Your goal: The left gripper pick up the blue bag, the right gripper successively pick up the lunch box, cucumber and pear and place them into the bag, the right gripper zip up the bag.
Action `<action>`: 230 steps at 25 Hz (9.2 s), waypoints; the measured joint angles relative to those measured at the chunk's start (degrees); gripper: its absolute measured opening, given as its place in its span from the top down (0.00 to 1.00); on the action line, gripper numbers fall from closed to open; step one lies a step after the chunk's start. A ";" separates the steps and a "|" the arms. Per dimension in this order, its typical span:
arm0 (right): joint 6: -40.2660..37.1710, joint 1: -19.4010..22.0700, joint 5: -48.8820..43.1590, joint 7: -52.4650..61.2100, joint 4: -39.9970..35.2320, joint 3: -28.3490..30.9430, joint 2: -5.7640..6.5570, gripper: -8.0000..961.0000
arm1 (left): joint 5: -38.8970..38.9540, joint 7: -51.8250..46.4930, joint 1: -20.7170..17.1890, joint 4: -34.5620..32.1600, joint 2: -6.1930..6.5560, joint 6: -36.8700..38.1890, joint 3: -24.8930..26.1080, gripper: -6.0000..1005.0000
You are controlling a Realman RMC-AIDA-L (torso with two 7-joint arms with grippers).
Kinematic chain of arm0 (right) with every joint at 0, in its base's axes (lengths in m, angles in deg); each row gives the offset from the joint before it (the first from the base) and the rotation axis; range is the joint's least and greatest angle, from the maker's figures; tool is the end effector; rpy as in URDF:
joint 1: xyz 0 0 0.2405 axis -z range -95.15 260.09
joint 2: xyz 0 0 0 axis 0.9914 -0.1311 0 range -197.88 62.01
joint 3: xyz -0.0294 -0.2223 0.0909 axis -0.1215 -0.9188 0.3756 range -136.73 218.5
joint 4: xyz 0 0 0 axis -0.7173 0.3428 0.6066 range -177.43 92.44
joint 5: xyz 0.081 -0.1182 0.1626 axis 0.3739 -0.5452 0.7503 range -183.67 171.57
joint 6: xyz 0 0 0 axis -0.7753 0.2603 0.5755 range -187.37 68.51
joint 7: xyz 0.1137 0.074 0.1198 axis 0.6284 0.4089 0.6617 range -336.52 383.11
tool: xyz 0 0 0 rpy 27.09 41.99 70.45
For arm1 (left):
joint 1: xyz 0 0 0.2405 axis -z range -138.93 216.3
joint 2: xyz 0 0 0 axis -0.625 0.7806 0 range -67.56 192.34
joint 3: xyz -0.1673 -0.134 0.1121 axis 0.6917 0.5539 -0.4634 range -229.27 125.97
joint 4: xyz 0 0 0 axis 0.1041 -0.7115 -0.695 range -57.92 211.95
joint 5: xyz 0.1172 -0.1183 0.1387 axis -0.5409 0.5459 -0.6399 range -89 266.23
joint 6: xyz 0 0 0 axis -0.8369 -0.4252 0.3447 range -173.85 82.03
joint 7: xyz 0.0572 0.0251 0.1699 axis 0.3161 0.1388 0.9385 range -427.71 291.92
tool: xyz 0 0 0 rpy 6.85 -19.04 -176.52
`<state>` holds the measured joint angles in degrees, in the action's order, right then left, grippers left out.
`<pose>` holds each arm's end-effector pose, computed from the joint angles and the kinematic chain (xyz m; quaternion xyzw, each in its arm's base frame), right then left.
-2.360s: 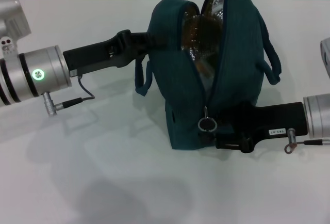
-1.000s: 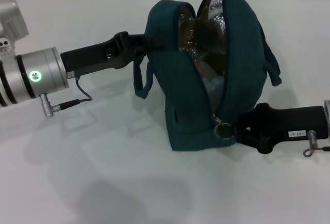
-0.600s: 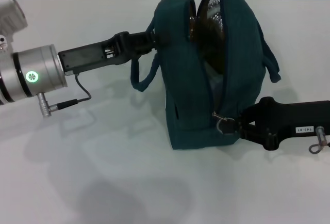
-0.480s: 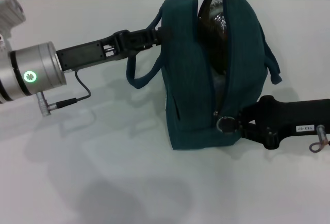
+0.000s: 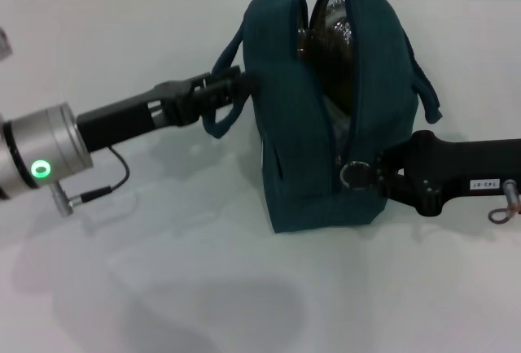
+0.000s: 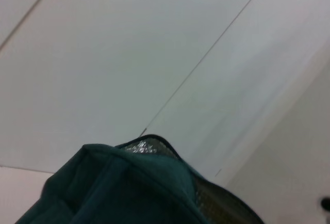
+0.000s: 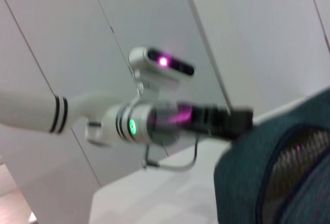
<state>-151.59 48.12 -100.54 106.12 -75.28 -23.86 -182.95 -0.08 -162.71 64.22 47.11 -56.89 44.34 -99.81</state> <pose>0.1817 0.3288 -0.0481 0.9476 -0.1710 -0.2695 0.0125 -0.2216 0.3314 -0.0213 -0.8161 -0.3873 -0.4220 0.0775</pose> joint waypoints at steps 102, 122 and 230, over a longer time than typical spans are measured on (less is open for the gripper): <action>1.88 -2.53 13.16 -14.75 -0.47 1.42 0.23 0.99 | -4.13 -25.91 -2.70 -14.64 2.06 8.51 -4.41 0.44; 1.02 -1.12 13.53 -21.49 -0.79 3.25 0.59 0.99 | -17.93 -67.84 3.42 -34.50 -0.26 2.11 -15.22 0.45; 9.34 2.49 17.64 -22.78 0.15 7.99 -0.53 0.98 | -32.37 -40.99 23.27 -25.88 0.43 5.96 -3.60 0.47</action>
<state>-142.25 50.62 -82.90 83.35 -75.13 -15.87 -183.48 -32.45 -203.70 87.49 21.23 -56.46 50.30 -103.41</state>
